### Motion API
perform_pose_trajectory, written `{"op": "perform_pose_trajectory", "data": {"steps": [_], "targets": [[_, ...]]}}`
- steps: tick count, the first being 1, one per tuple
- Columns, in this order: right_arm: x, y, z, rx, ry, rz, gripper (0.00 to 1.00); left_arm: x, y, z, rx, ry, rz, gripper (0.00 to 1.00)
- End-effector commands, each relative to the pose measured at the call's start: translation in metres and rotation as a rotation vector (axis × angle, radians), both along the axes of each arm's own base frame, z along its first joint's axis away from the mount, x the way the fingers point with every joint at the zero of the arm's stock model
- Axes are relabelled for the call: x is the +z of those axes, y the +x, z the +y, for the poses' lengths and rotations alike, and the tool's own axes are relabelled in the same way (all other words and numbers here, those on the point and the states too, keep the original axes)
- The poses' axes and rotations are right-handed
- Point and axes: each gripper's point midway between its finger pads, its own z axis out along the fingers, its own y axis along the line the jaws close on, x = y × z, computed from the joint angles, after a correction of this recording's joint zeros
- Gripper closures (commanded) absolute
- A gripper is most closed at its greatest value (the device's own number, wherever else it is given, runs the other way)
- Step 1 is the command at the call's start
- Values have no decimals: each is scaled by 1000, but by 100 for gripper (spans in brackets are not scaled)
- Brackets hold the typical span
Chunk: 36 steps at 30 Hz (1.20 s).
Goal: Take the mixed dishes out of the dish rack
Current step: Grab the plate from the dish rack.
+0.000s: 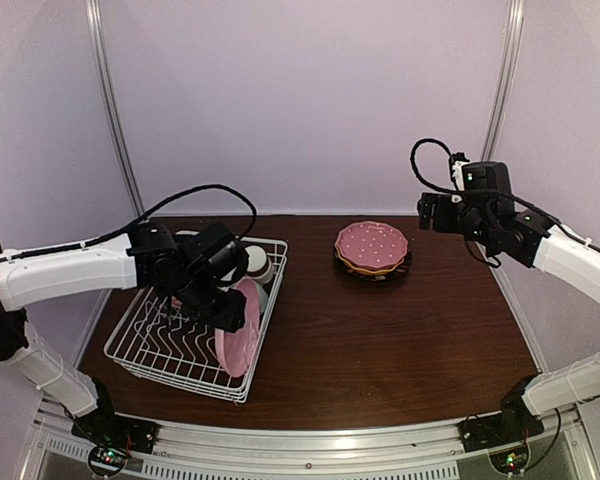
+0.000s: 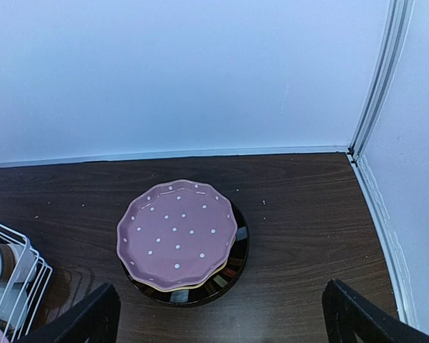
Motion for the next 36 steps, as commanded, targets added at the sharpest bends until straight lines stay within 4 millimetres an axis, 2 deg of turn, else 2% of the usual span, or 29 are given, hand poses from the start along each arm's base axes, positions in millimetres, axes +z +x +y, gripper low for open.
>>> {"op": "perform_pose_trajectory", "data": {"steps": [1,14,21,29,36], "targets": [[6,1,-2,-12,-5,-19,0,3,11,2,25,33,-36,53],[5,3,-2,-16,-13,-12,0,26,17,4,23,56,-67,76],[6,4,-1,-12,-14,-12,0,43,25,11,39,97,-117,87],[5,5,1,-7,-13,-7,0,64,36,22,51,175,-180,92],[2,7,9,35,-14,15,0,104,47,32,72,206,-273,93]]}}
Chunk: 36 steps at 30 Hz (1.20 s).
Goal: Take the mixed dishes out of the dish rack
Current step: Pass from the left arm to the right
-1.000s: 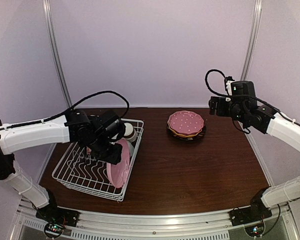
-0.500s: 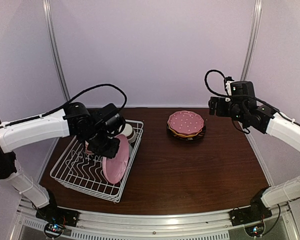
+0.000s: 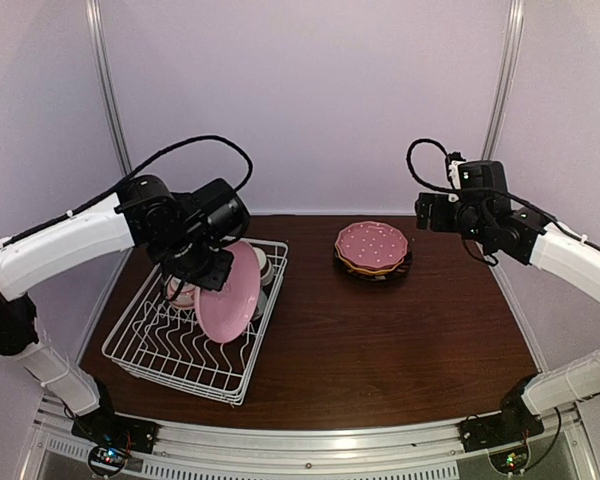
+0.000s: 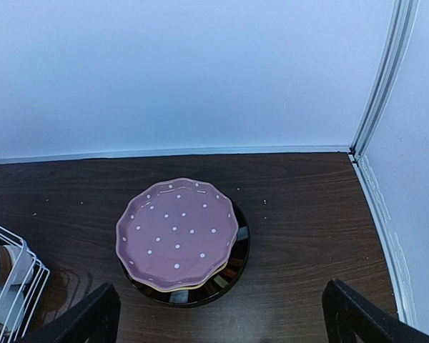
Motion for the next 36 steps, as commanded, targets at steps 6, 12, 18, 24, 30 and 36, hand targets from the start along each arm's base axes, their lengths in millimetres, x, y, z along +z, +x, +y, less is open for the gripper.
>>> {"op": "perform_pose_trajectory", "data": {"steps": [6,12,18,24,30,36], "targets": [[7,2,19,96,36,-3,0,59,15,3,0,-37,-143,96],[5,-1,44,233,76,13,0,86,22,7,7,-89,-214,100],[7,-7,72,372,154,18,0,121,32,0,-52,-287,-284,100],[12,-23,112,583,266,31,0,147,43,-18,-157,-451,-357,100],[18,-34,139,679,374,56,1,157,40,-48,-274,-577,-377,100],[21,-46,165,752,421,72,7,165,34,-71,-359,-699,-388,100]]}}
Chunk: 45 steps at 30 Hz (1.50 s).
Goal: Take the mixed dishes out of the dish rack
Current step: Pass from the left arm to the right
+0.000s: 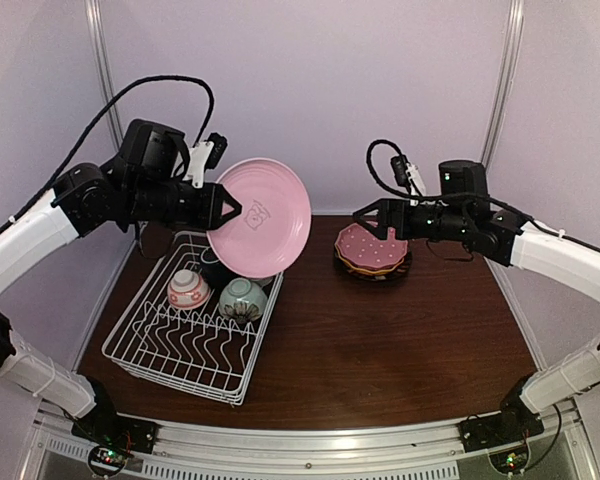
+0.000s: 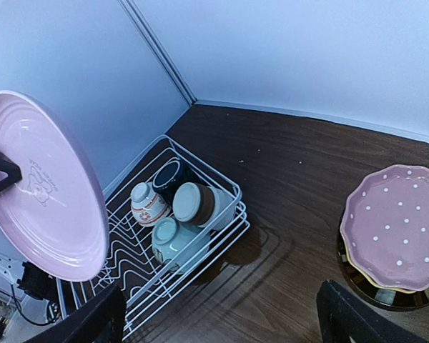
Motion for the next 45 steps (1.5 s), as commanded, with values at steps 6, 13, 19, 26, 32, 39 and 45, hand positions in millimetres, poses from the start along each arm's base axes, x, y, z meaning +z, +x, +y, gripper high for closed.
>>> {"op": "perform_pose_trajectory", "data": {"steps": [6,13,19,26,32,39,45], "targets": [[20,-18,43,146,122,11,15,37,-9,-48,-206,-246,-82,100],[31,-32,58,220,159,-6,29,29,-6,-56,-214,-261,-54,100],[35,-33,48,168,154,-32,30,22,8,-41,-124,-250,-33,100],[50,-33,39,141,166,-71,26,9,25,-21,-58,-261,15,100],[40,-29,51,170,158,-17,27,15,14,-47,-207,-331,29,100],[32,-21,60,142,129,26,37,11,12,-59,-253,-374,55,100],[19,-12,56,78,99,56,52,3,11,-63,-256,-424,80,100]]}}
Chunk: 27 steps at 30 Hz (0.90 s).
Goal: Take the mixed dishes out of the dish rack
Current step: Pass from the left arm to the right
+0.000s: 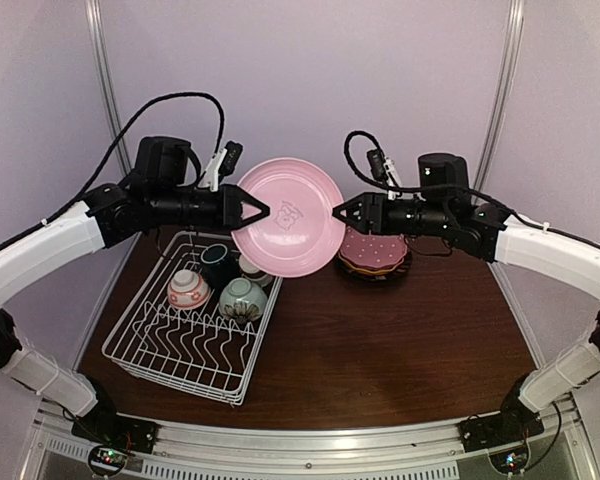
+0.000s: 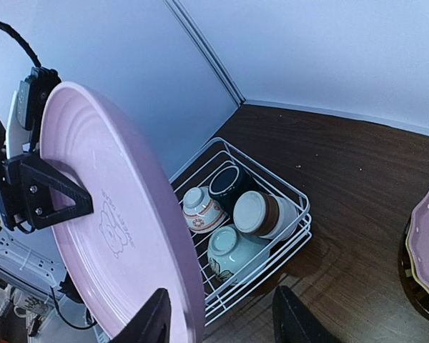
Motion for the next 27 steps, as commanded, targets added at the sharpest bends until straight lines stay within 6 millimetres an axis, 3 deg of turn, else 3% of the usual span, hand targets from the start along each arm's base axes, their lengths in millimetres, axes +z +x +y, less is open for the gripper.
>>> {"op": "perform_pose_trajectory", "data": {"steps": [1,5,11,14,15,17,18,19,20,23,27], "targets": [[-4,10,-6,-77,-29,22,56,13,2,-11,-21,-101,-17,100],[-10,16,-10,-119,-54,32,73,9,5,-12,2,-130,5,100],[-17,20,-12,-143,-97,37,78,2,10,-14,20,-134,28,100],[-20,24,-17,-174,-130,38,100,-1,12,-15,27,-128,33,100],[-20,25,-18,-183,-136,37,100,-3,13,-14,31,-122,38,93],[-17,27,-23,-196,-143,27,100,-6,15,-10,55,-96,38,67],[-17,29,-27,-209,-149,27,100,-6,15,-7,67,-83,36,42],[-17,32,-31,-224,-151,30,100,-9,17,-4,88,-64,39,27],[-16,36,-38,-239,-148,32,100,-9,18,1,109,-47,36,19],[-18,50,-59,-285,-140,56,100,-9,21,10,140,-8,19,4],[-27,72,-89,-352,-153,91,100,-9,26,21,176,15,18,2]]}}
